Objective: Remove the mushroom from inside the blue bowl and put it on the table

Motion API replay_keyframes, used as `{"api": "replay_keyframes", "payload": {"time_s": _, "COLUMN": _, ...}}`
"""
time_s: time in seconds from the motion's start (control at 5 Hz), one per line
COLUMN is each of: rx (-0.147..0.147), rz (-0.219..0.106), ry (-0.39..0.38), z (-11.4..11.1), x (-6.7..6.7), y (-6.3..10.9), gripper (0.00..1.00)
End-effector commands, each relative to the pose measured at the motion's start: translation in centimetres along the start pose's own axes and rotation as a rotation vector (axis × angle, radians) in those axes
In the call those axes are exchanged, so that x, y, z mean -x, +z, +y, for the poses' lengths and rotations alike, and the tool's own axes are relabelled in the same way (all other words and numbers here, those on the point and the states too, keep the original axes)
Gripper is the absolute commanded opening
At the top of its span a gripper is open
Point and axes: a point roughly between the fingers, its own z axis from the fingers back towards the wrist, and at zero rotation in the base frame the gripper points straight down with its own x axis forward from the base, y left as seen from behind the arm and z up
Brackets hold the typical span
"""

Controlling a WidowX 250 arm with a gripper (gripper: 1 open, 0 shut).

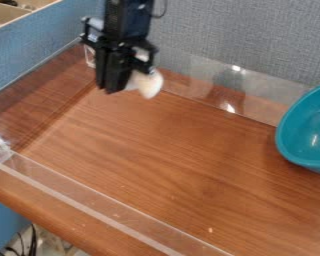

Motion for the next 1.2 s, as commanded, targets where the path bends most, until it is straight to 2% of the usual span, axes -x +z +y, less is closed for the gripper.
{"api": "replay_keyframes", "payload": {"time_s": 0.0, "rx": -0.034, "rz": -0.039, "ry": -0.006, "z": 0.3, "x": 1.0, "y": 0.4, "gripper": 0.00}}
{"api": "replay_keyframes", "payload": {"time_s": 0.2, "rx": -0.040, "rz": -0.005, "ry": -0.023, "z": 0.0, "x": 1.0, "y": -1.4, "gripper": 0.00}}
{"api": "replay_keyframes", "payload": {"time_s": 0.4, "rx": -0.042, "rz": 0.014, "ry": -0.047, "z": -0.6, "x": 1.1, "y": -2.6, "gripper": 0.00}}
{"api": "replay_keyframes", "payload": {"time_s": 1.0, "rx": -0.050, "rz": 0.042, "ry": -0.076, "z": -0.8, "x": 0.5, "y": -5.0, "gripper": 0.00}}
